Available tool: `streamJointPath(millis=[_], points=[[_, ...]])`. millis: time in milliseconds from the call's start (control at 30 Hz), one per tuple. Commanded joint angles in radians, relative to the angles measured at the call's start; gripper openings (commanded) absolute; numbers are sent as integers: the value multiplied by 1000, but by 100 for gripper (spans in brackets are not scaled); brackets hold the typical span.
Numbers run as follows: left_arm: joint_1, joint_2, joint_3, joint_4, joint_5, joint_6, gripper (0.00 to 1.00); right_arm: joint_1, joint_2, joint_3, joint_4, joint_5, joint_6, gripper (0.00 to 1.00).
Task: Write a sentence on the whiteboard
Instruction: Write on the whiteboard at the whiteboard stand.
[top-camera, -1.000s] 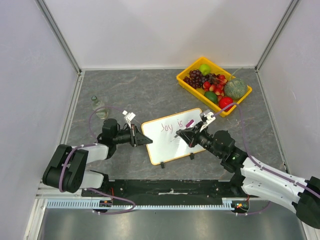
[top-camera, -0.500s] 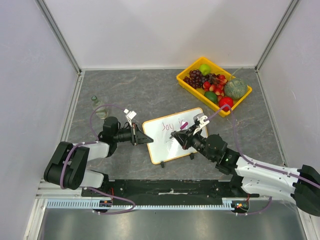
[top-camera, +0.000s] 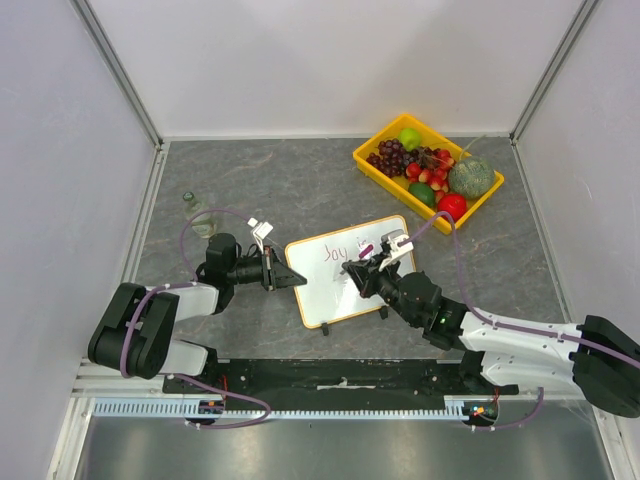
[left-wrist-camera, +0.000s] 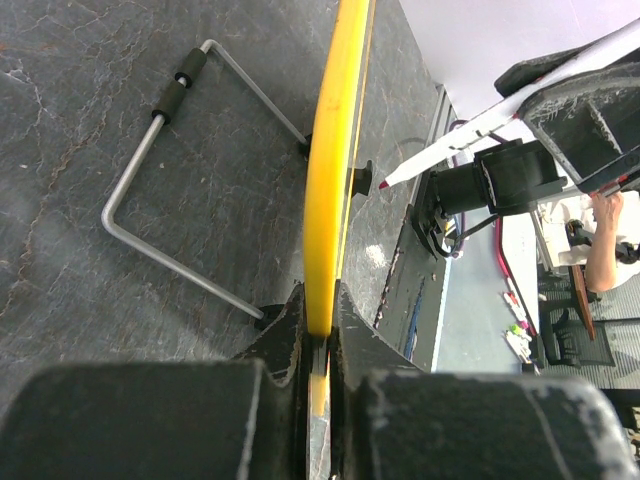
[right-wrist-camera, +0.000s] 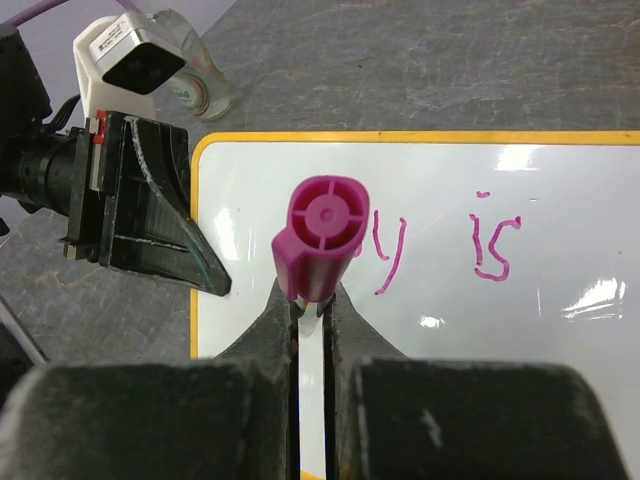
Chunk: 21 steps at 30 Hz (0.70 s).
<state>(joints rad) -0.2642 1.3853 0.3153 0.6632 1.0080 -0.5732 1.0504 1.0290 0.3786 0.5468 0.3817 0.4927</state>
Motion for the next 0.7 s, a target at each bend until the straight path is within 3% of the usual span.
streamJointPath(millis=[0, 667], points=[[0, 17, 11, -33, -62, 24, 2, 5, 11, 49, 71, 72, -17, 0], [2, 21, 11, -24, -51, 22, 2, 5, 117, 71, 78, 45, -14, 0]])
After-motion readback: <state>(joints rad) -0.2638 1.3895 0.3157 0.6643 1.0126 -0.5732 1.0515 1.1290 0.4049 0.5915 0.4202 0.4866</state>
